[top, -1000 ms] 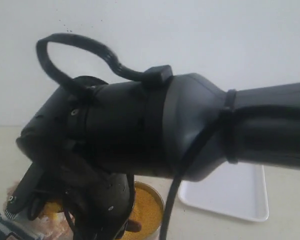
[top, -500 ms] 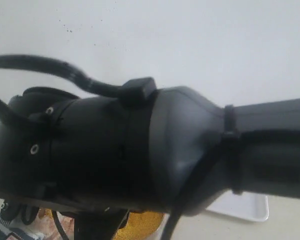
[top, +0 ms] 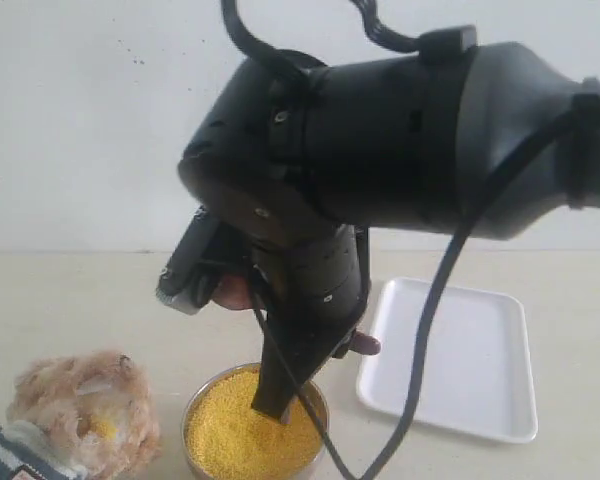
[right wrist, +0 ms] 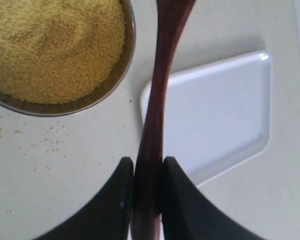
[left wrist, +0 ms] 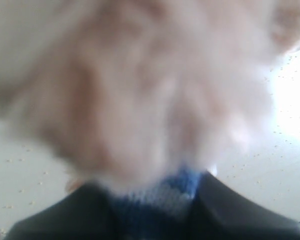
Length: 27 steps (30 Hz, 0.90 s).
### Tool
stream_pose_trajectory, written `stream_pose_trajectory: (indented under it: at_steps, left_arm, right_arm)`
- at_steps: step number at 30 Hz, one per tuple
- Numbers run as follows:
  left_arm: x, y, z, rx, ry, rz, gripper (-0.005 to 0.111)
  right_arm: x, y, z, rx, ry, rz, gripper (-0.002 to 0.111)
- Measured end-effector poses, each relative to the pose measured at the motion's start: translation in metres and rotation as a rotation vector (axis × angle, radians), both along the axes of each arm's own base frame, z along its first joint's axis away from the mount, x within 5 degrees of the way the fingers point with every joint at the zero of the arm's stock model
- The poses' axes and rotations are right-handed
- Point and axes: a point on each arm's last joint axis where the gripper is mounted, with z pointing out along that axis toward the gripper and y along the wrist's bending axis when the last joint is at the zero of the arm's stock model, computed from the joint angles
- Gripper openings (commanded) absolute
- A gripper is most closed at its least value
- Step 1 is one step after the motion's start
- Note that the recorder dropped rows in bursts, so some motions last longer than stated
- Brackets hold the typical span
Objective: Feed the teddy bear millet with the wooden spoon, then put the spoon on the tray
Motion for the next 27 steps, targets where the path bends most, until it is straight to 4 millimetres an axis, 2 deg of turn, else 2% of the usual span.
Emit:
stream_pose_trajectory:
  at_steps: [3,11,22,27]
  left_arm:
    - [0.000,0.000,0.000,0.000,0.000,0.000,0.004]
    - [0.000,0.000,0.000,0.001,-0.001,0.001,0.004]
    - [0.000,0.000,0.000,0.001,-0.001,0.001,0.004]
    - [0.000,0.000,0.000,0.001,-0.001,0.001,0.004]
  right_arm:
    - [0.007,-0.002,-0.012,-0.009,0.052,-0.023,0.004]
    - [0.012,0.009,-0.049,-0.075,0.132,-0.021,0.004]
    - [0.014,0.009,-0.053,-0.086,0.131,-0.021,0.004]
    - [0.011,0.000,-0.068,-0.161,0.135,-0.010,0.004]
